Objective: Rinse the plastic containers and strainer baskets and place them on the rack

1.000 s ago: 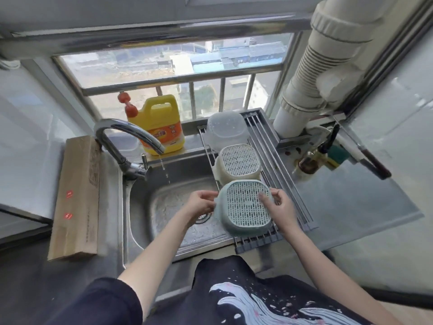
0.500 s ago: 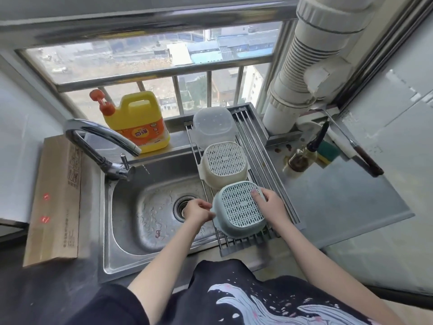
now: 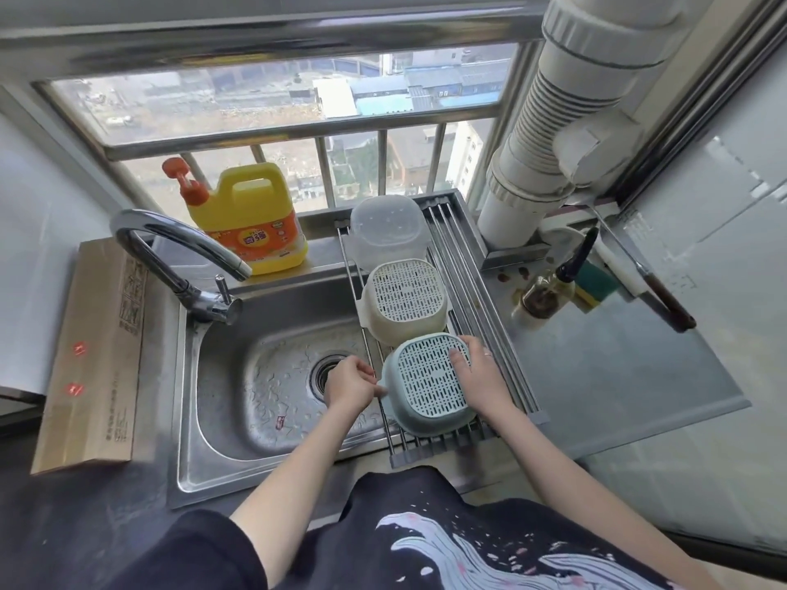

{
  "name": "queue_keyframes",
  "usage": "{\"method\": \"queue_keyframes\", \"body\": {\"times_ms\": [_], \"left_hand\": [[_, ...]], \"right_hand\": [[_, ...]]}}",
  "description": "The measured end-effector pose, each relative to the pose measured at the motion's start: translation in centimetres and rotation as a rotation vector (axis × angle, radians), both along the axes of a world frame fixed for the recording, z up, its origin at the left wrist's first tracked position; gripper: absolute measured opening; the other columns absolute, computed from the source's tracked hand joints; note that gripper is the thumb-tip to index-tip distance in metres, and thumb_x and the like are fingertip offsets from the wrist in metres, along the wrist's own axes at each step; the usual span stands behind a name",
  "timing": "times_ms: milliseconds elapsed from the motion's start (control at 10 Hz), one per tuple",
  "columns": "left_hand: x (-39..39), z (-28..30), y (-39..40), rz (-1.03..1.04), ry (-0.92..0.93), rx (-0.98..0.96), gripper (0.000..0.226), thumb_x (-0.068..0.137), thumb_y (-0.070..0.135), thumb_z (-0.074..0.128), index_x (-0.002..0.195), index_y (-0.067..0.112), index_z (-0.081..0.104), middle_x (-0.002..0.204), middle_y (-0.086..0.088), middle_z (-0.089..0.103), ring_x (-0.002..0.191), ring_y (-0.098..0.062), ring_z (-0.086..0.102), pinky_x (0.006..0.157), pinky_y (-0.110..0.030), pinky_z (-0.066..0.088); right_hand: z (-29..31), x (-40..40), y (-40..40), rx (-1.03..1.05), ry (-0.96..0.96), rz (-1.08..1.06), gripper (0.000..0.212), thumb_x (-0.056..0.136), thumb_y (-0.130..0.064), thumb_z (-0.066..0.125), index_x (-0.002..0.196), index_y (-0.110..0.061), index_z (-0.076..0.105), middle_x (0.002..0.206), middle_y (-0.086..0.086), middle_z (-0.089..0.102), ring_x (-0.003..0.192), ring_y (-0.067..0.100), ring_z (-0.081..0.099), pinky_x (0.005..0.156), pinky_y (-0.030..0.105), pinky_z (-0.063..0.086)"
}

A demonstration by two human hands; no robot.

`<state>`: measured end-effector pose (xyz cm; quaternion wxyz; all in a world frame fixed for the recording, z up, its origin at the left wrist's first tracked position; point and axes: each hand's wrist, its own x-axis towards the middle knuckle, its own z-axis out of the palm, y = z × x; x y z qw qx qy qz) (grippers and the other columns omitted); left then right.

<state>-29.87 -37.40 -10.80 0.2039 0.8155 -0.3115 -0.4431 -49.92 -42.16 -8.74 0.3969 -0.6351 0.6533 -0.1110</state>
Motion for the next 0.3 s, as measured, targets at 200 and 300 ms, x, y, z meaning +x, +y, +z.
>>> {"method": "queue_keyframes", "body": {"times_ms": [200,300], "left_hand": [[-0.1,0.5,0.8,-0.199,-0.242,0.082,0.041,0.069,0.044,0.076,0.088,0.019,0.049,0.087,0.004,0.058,0.091,-0.021,0.055,0.065,-0.03,0.037],[1.0,0.7,0.4,-0.206,-0.275,0.012,0.031,0.076,0.041,0.068,0.086,0.018,0.05,0.091,0.0,0.058,0.097,-0.025,0.056,0.072,-0.032,0.044]], "right_hand": [[0.1,0.6,-0.1,0.022,0.045,0.006,0.047,0.102,-0.034,0.032,0.142,-0.01,0.031,0.138,0.018,0.042,0.119,0.03,0.048,0.096,0.038,0.041],[0.8,0.7,-0.5,-0.027,-0.034,-0.092,0.047,0.101,-0.029,0.037,0.143,-0.009,0.031,0.144,0.014,0.037,0.13,0.026,0.04,0.106,0.038,0.034]]}}
